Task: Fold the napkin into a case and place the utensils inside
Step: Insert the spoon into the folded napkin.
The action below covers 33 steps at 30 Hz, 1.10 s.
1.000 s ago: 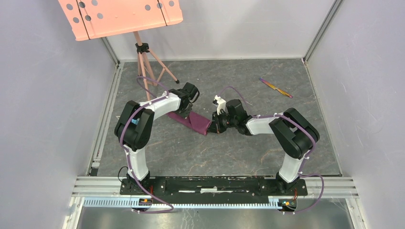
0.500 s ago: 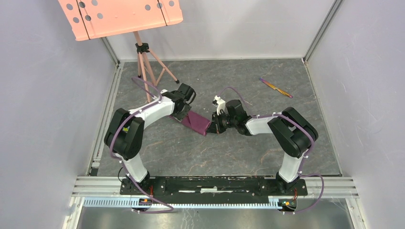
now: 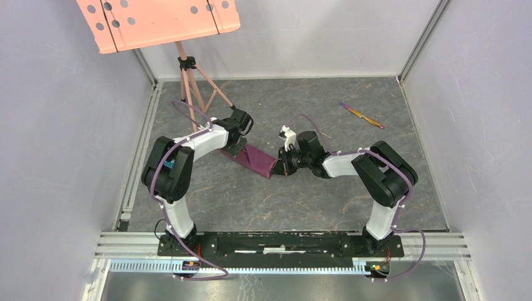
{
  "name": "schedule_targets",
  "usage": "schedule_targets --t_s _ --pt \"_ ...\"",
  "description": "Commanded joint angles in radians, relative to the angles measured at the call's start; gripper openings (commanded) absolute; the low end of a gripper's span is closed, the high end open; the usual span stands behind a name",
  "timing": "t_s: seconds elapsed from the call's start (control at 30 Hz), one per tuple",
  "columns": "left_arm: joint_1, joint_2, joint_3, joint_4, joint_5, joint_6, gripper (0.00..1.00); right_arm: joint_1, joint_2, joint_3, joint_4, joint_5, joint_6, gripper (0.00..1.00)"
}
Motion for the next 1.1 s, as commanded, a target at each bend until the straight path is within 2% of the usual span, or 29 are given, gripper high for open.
schedule_targets --t_s 0.0,0.2,0.3,0.43,0.7,1.07 --pt "0.006 0.027 0.058 0.025 -0.018 0.052 0.42 0.008 0.003 0.005 0.036 -0.015 -0.001 0.03" --pt "0.007 0.037 0.078 0.017 -0.032 0.05 0.4 0.011 0.012 0.011 0.033 -0.015 -0.004 0.03" --pt "0.007 0.05 0.095 0.004 -0.028 0.043 0.33 0.014 0.018 0.017 0.032 -0.017 -0.004 0.03" --pt "0.007 0.067 0.103 -0.007 -0.018 0.028 0.3 0.016 0.019 0.021 0.03 -0.017 -0.004 0.03" --pt "0.006 0.075 0.097 -0.029 -0.021 0.001 0.33 0.015 0.019 0.025 0.025 -0.016 -0.007 0.03" --pt "0.007 0.101 0.104 -0.051 -0.022 -0.024 0.32 0.016 0.023 0.028 0.024 -0.016 -0.005 0.03"
